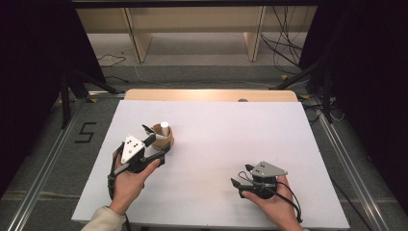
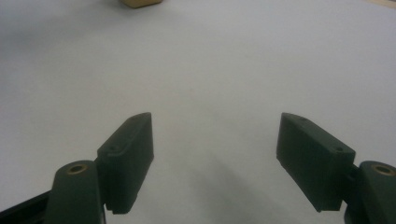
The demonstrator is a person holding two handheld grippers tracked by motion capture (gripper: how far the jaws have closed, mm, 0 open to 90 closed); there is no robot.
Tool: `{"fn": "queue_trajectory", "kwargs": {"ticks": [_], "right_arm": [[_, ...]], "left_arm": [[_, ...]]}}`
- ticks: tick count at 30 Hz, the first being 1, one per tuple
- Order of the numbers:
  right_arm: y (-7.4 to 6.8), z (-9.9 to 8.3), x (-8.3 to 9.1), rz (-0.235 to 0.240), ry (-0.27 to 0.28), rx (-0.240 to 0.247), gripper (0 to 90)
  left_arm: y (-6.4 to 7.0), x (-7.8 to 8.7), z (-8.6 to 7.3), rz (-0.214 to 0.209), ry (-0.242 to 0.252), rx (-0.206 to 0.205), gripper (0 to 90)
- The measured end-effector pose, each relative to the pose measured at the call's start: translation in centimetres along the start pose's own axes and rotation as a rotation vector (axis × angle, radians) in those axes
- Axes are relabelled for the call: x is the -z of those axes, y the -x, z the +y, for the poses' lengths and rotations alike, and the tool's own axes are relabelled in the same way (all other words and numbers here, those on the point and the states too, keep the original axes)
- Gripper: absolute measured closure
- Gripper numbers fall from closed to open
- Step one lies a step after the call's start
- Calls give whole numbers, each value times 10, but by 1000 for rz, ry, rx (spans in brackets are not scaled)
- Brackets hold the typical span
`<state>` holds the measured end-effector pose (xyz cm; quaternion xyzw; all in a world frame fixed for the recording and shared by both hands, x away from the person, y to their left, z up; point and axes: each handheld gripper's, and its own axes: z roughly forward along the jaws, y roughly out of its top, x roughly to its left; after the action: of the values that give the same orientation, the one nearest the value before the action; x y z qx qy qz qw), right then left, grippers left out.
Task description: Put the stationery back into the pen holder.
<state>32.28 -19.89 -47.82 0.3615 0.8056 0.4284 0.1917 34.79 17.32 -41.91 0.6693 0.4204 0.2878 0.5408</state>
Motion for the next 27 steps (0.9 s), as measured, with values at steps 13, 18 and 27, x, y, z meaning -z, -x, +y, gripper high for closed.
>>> {"fn": "queue_trajectory", "kwargs": {"ticks": [13, 18, 27], "right_arm": [[5, -3, 5, -9, -1, -9, 279], [8, -5, 7, -14, 1, -16, 278], [12, -7, 11, -21, 3, -19, 278]], "left_arm": [[6, 9, -14, -39, -44, -25, 377], [9, 10, -20, -65, -71, -37, 356], [12, 13, -30, -104, -113, -78, 330]]}}
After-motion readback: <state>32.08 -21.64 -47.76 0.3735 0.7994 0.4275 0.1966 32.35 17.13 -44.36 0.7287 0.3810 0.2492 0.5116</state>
